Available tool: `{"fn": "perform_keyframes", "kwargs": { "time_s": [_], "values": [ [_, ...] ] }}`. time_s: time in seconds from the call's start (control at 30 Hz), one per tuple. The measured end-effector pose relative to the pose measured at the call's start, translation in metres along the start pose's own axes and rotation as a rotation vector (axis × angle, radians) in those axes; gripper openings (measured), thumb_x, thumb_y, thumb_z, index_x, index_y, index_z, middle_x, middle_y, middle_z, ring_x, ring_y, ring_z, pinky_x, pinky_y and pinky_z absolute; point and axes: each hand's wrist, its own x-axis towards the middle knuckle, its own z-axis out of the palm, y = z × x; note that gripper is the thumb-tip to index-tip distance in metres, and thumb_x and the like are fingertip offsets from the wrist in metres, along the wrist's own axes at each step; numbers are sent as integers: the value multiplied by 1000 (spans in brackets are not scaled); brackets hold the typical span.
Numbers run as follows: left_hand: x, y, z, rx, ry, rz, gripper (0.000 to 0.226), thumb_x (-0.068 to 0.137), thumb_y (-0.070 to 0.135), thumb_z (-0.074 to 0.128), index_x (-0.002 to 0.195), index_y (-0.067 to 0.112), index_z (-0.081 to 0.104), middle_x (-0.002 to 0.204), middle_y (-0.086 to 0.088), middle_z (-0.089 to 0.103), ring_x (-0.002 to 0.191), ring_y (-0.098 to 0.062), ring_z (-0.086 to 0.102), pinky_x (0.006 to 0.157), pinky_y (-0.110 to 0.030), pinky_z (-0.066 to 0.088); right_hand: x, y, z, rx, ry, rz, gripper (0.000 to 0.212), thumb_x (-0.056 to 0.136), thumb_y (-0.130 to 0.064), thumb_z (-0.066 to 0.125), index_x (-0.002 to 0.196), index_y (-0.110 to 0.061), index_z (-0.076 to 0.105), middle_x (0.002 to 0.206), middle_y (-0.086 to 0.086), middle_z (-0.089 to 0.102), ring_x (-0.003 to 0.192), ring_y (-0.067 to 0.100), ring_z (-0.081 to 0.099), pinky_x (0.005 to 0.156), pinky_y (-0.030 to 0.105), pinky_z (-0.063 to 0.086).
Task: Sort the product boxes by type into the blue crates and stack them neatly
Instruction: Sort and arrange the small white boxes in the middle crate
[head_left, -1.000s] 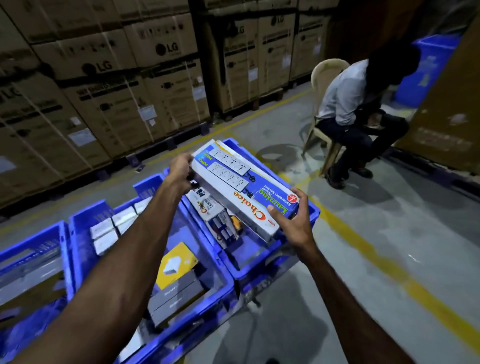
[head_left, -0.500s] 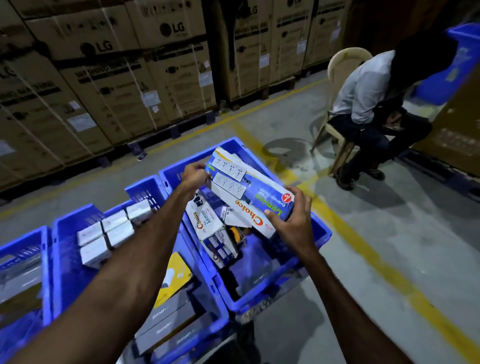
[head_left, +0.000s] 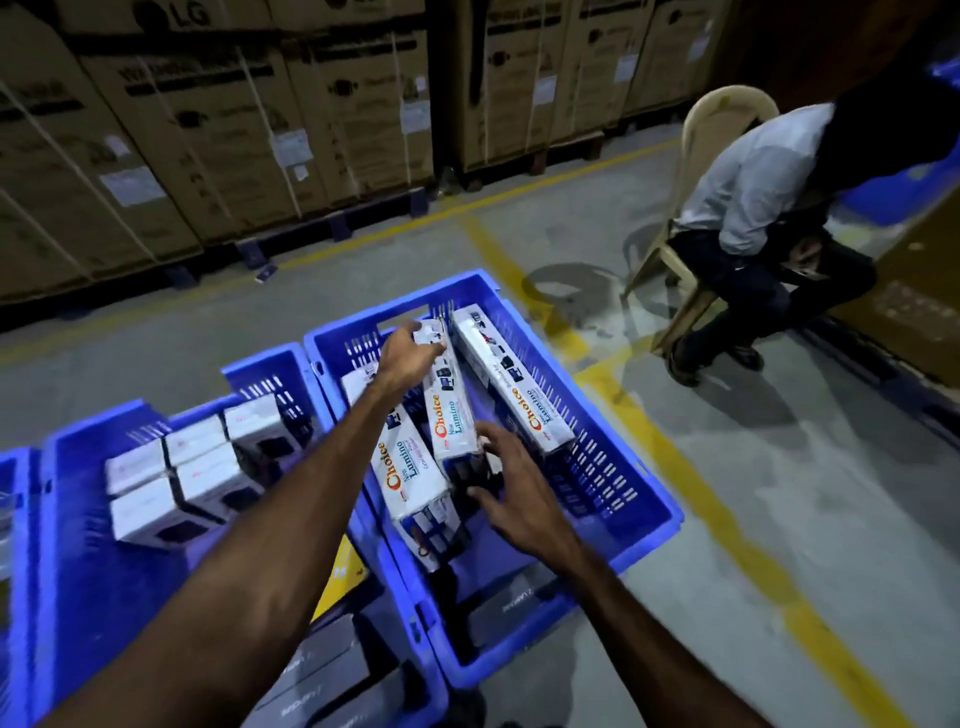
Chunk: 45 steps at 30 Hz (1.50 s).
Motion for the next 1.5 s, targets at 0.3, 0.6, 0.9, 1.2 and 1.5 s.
{"fn": "perform_keyframes", "kwargs": {
  "time_s": [0.3,0.6,0.9,1.2,1.5],
  "values": [
    [-105,13,-10,64,-10,169,45,99,27,72,140,13,61,142,-4,62,121,-20,63,101,-34,54,-8,39,-27,-47,-48,93,81,89,-14,73,160,-17,34,161,1,43,148,15,40,124,35,31],
    [-277,-15,35,198,309,348,26,92,32,66,114,22,74,113,7,71,110,-17,64,94,-29,50,-42,60,-97,-221,-253,24,28,90,-23,74,117,-17,72,102,-2,77,95,16,73,88,36,57],
    [-362,-55,77,363,451,341,17,94,17,68,109,15,76,110,2,73,108,-21,64,96,-34,50,-26,53,-81,-428,-756,-137,47,85,-29,80,129,-23,66,103,-9,70,97,11,64,87,31,51],
    [-395,-76,71,250,505,207,17,92,10,74,107,17,76,107,5,72,101,-15,66,90,-30,52,5,41,-34,-617,-1054,-125,57,87,-29,82,138,-15,59,103,9,73,81,20,60,66,26,46],
    [-387,-84,57,122,512,131,14,92,9,75,103,15,80,97,15,70,92,2,61,84,-1,40,15,60,-23,-668,-1115,-61,48,91,-27,78,135,-12,63,110,1,70,97,21,66,73,26,52]
  ]
}}
